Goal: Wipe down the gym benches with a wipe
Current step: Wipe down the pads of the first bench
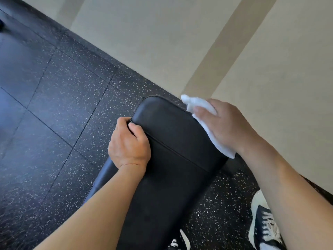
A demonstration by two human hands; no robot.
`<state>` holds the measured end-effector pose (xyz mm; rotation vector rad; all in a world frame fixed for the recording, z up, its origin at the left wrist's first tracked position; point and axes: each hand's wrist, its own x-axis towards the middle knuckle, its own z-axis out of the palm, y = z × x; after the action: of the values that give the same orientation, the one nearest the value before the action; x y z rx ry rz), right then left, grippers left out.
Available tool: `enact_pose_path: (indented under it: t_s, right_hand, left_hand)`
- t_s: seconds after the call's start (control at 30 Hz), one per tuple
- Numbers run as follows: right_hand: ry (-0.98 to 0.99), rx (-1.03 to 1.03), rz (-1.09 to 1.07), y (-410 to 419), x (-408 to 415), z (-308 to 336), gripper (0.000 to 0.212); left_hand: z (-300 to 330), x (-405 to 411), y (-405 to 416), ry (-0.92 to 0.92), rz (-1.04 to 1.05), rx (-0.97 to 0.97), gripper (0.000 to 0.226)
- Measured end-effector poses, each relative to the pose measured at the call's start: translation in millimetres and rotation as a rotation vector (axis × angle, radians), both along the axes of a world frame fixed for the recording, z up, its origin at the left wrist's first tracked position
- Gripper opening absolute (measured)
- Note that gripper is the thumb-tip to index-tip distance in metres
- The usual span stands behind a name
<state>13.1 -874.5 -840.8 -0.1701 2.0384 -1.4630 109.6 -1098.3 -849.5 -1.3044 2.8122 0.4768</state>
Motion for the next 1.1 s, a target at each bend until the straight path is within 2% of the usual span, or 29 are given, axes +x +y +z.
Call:
enact_pose_path:
  t_s: [0.07,0.17,0.27,0.4,0.47,0.53,0.7,0.73,0.8,0.87,0.93,1.03,1.1]
  right_hand:
    - [0.051,0.054,-0.106,27.6,22.7,-2.1,0.027]
    - [0.064,0.093,-0.181,43.9,43.0,-13.5,0.018]
    - [0.071,0.018,-0.122,32.4,26.3,-12.8,0.013]
    - [-0.139,-0.178,0.029,-0.1,-10.2,-19.1,0.023]
    - [-0.177,-0.203,0.05,-9.5,-17.0,-23.7,0.024]
    - [-0.136,-0.17,0.032,-7.1,-13.7,-22.1,0.025]
    - [0.03,-0.115,-0.153,26.4,22.0,-21.0,0.01]
    - [0.051,-0.104,-0.199,33.2,32.9,-20.4,0.012]
    - [0.042,-0.136,-0.305,44.5,52.6,-18.5,0.014]
    - [0.021,-0.159,-0.386,47.0,65.1,-15.1,0.006]
    - [0.036,-0.086,-0.457,36.6,67.4,-14.5,0.005]
    - [0.08,0.117,-0.527,18.7,56.7,-15.2,0.019]
    - [0.053,0.125,-0.442,15.4,41.0,-16.2,0.021]
  left_hand:
    - [0.6,0.4,0.7,0.006,0.004,-0.008,0.043]
    - [1.0,1.4,1.0,0.015,0.003,-0.002,0.047]
    - [0.3,0.5,1.2,0.024,0.02,0.003,0.044]
    - [1.7,-0.9,3.0,0.023,0.036,-0.003,0.04]
    - [1.5,-0.7,3.0,0.026,0.039,-0.008,0.041]
    - [1.5,-0.5,2.8,0.021,0.04,-0.013,0.043]
    - [1.4,-1.6,3.3,0.0,0.035,-0.041,0.043]
    - [1.8,-1.2,3.1,-0.006,0.035,-0.041,0.041]
    - [2.0,-0.5,2.6,-0.007,0.031,-0.041,0.039]
    - [2.4,-0.4,2.2,-0.008,0.025,-0.042,0.037]
    - [2.5,-0.6,1.5,-0.008,0.018,-0.046,0.037]
    - [1.5,-0.5,1.8,-0.011,0.007,-0.045,0.034]
    - [0.6,-0.5,2.1,-0.013,-0.003,-0.039,0.027]
